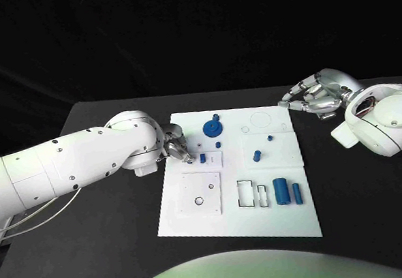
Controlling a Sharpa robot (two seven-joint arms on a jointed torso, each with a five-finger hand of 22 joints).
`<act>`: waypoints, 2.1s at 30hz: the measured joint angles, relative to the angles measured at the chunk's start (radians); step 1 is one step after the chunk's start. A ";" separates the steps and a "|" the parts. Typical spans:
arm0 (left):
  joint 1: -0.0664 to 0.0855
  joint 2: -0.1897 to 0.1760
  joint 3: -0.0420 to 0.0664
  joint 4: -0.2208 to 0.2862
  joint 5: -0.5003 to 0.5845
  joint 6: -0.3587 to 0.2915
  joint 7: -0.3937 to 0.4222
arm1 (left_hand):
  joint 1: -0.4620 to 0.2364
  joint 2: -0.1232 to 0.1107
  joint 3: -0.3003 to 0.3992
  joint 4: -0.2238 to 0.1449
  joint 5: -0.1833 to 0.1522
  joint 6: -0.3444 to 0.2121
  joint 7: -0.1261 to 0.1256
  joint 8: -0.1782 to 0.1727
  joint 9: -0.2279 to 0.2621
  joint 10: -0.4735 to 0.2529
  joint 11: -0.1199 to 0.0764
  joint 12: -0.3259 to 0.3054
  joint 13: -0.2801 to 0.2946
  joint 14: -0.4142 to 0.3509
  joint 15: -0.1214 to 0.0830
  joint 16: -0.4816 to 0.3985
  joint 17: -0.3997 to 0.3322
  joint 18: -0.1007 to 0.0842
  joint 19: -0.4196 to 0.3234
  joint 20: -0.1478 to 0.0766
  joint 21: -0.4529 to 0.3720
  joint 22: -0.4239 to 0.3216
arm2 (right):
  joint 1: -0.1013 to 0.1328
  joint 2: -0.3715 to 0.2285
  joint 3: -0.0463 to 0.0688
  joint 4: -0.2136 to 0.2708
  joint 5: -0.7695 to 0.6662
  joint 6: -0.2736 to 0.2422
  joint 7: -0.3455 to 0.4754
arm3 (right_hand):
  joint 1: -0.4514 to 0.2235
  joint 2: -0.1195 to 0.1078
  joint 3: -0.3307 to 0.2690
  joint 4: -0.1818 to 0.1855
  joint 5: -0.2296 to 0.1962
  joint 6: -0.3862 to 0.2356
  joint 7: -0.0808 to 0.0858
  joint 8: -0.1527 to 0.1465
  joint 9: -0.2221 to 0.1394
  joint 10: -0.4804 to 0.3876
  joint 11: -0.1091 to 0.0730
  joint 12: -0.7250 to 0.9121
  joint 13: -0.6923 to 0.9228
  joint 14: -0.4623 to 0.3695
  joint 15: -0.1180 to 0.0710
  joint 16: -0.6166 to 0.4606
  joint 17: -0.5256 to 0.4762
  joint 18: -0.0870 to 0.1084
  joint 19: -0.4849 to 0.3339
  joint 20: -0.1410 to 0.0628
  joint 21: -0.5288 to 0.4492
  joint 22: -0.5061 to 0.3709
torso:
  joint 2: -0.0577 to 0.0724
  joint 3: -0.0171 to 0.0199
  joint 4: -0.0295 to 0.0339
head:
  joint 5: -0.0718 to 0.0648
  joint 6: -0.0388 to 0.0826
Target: Assemble the parts on the task board
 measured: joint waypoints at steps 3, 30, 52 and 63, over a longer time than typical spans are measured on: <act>0.001 0.006 0.000 -0.005 0.000 0.003 -0.008 | 0.000 0.000 0.000 0.000 0.000 0.001 -0.001 0.002 -0.001 0.000 0.000 0.000 0.000 0.000 0.000 0.000 0.000 0.000 0.000 0.000 0.000 0.000 | 0.000 0.001 0.000 0.000 0.000 0.000 0.000 | 0.000 0.000 0.000 0.000 0.000 0.000 0.000 0.000 0.000 0.000 0.000 0.000 0.000 0.000 0.000 0.000 0.000 0.000 0.000 0.000 0.000 0.000 | -0.001 0.0004 0.0003 | 0.001 0.000; 0.004 0.023 0.002 -0.014 -0.005 0.009 -0.037 | -0.049 0.014 0.043 -0.026 -0.087 -0.009 0.009 0.001 -0.002 -0.002 0.002 -0.007 -0.012 0.000 0.000 0.000 0.000 0.000 0.000 0.000 0.000 0.000 | -0.002 0.000 0.000 -0.001 0.000 0.001 0.000 | 0.000 0.000 0.000 0.000 0.000 0.000 0.000 0.000 0.001 0.000 0.000 0.000 0.000 0.000 0.000 0.000 0.000 0.000 0.000 0.000 0.000 0.000 | 0.001 0.0001 -0.0003 | -0.001 0.000; 0.007 0.019 0.006 -0.038 0.081 0.014 -0.032 | -0.071 0.026 0.060 -0.037 -0.136 -0.019 0.018 -0.024 -0.018 -0.011 0.011 -0.018 -0.021 0.000 0.000 0.000 0.000 0.000 0.000 0.000 -0.004 0.000 | -0.002 -0.001 0.000 0.000 0.000 0.002 0.000 | 0.000 0.000 -0.003 0.003 0.000 -0.003 0.003 0.000 0.001 0.000 0.000 0.000 0.000 0.000 0.000 0.000 0.000 0.000 0.000 0.000 0.000 -0.001 | 0.000 -0.0003 -0.0007 | -0.002 0.000; 0.009 0.022 0.008 -0.049 0.097 0.030 -0.031 | -0.071 0.026 0.060 -0.037 -0.139 -0.019 0.018 -0.036 -0.016 -0.015 0.007 -0.018 -0.021 0.000 0.000 0.000 0.000 0.000 0.000 0.000 -0.004 0.000 | -0.002 -0.001 0.000 0.000 -0.001 0.003 -0.001 | 0.000 0.000 -0.003 0.003 0.000 -0.003 0.003 0.000 0.001 0.000 0.000 0.000 0.000 0.000 0.000 0.000 0.000 0.000 0.000 0.000 -0.004 -0.001 | 0.000 -0.0001 -0.0003 | -0.004 0.000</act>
